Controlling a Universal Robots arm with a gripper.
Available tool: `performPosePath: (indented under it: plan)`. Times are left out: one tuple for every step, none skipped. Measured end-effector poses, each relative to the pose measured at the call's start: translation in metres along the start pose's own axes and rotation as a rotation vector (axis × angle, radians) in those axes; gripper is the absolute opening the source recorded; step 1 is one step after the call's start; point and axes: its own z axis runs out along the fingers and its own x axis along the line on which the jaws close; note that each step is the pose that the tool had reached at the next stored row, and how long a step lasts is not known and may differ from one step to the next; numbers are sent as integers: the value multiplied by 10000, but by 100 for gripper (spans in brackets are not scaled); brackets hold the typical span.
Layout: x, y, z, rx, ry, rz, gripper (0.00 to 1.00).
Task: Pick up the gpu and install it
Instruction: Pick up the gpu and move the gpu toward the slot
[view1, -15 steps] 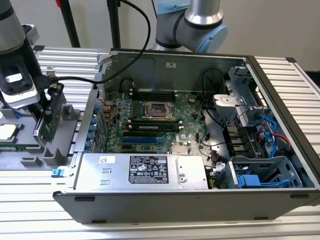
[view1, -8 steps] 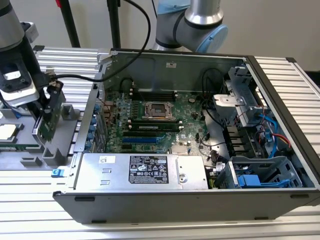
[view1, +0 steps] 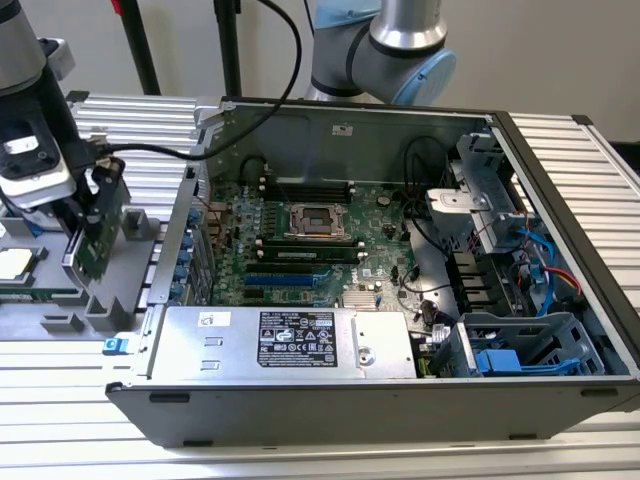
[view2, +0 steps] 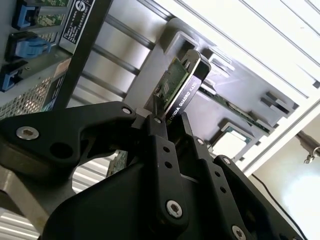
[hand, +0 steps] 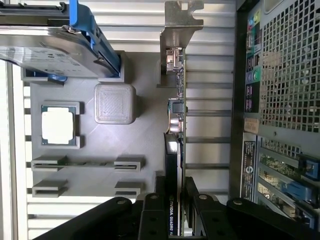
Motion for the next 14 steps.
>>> performPosePath:
  plan:
    - [0, 0, -6, 0, 0, 0, 0]
    - [0, 0, -12, -1, 0, 0, 0]
    - [0, 0, -18, 0, 0, 0, 0]
    - [-1, 0, -24, 0, 0, 0, 0]
    - [-1, 0, -30, 0, 0, 0, 0]
    - [-1, 0, -35, -1, -1, 0, 0]
    - [-1, 0, -41, 0, 0, 0, 0]
    - [-1, 0, -47, 0, 0, 0, 0]
    - [-1, 0, -53, 0, 0, 0, 0]
    - [-1, 0, -59, 1, 1, 0, 0]
    - [-1, 0, -65, 0, 1, 0, 0]
    - [-1, 0, -71, 0, 1, 0, 0]
    - [-1, 0, -78, 0, 1, 0, 0]
    - [-2, 0, -84, 0, 0, 0, 0]
